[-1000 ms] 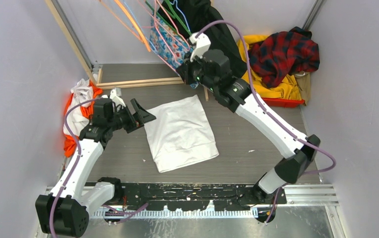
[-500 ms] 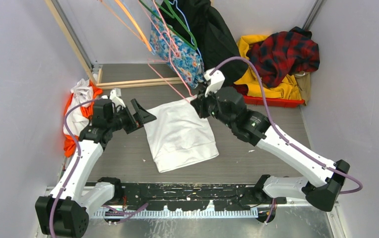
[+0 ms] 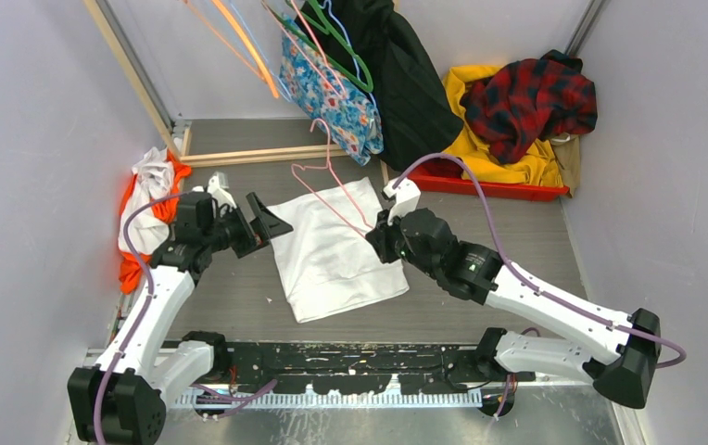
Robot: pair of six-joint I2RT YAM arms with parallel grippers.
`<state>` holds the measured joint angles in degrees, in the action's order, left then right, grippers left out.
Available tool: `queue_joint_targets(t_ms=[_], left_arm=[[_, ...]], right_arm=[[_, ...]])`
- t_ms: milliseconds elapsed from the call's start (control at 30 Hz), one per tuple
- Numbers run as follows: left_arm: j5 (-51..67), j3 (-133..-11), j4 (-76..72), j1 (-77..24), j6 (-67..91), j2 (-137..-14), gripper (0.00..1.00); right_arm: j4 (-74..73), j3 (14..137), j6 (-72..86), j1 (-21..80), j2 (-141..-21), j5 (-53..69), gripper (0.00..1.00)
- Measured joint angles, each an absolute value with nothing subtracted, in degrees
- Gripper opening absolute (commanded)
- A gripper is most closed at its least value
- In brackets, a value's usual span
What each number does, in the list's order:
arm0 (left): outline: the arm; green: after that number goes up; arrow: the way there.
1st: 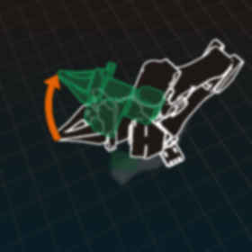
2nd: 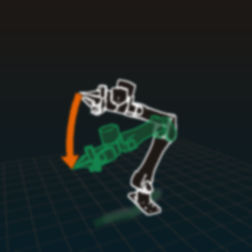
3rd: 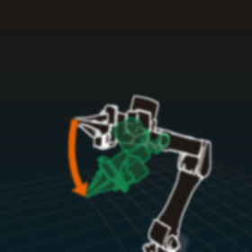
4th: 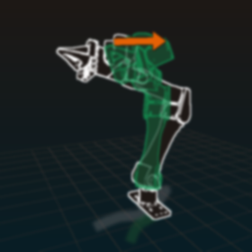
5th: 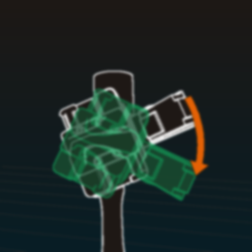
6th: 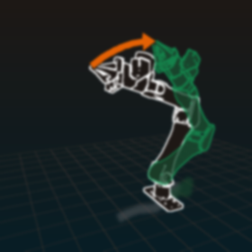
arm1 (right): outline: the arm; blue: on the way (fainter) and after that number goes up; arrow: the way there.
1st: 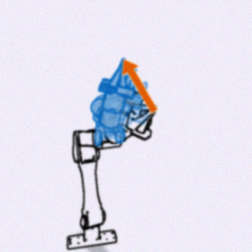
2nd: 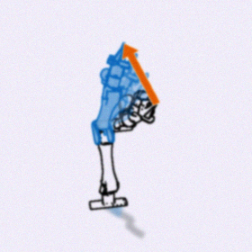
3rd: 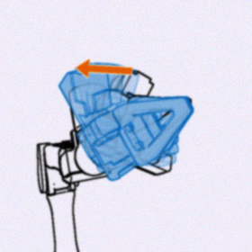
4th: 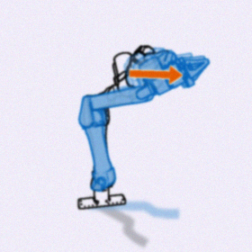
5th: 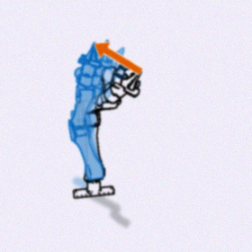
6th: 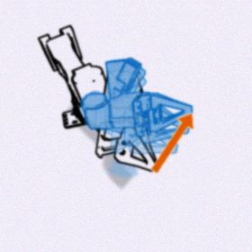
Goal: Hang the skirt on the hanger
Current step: Pick up the hanger from the clothesline, then hang the skirt on the hanger.
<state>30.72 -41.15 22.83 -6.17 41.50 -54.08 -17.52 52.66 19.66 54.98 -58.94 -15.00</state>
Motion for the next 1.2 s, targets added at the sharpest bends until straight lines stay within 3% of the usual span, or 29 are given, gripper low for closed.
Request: queue_joint_targets(t_ms=[400, 667, 1000, 1200], left_arm=[[30.7, -39.5, 22.5, -6.2, 41.5, -54.1, 0.99], [30.7, -39.2, 22.3, -6.1, 41.5, -54.1, 1.0], [30.7, -38.8, 22.3, -6.1, 41.3, -54.1, 0.99], [31.2, -38.1, 22.4, -6.1, 41.2, -53.7, 0.99]], right_arm=[[-7.8, 40.9, 27.0, 56.0, -54.8, -14.3, 0.01], [3.4, 29.9, 34.4, 68.1, -53.7, -22.2, 0.01], [20.0, 27.7, 41.5, 87.1, -67.0, -46.0, 0.01], [28.7, 28.2, 46.6, 90.7, -79.0, -52.6, 0.01]])
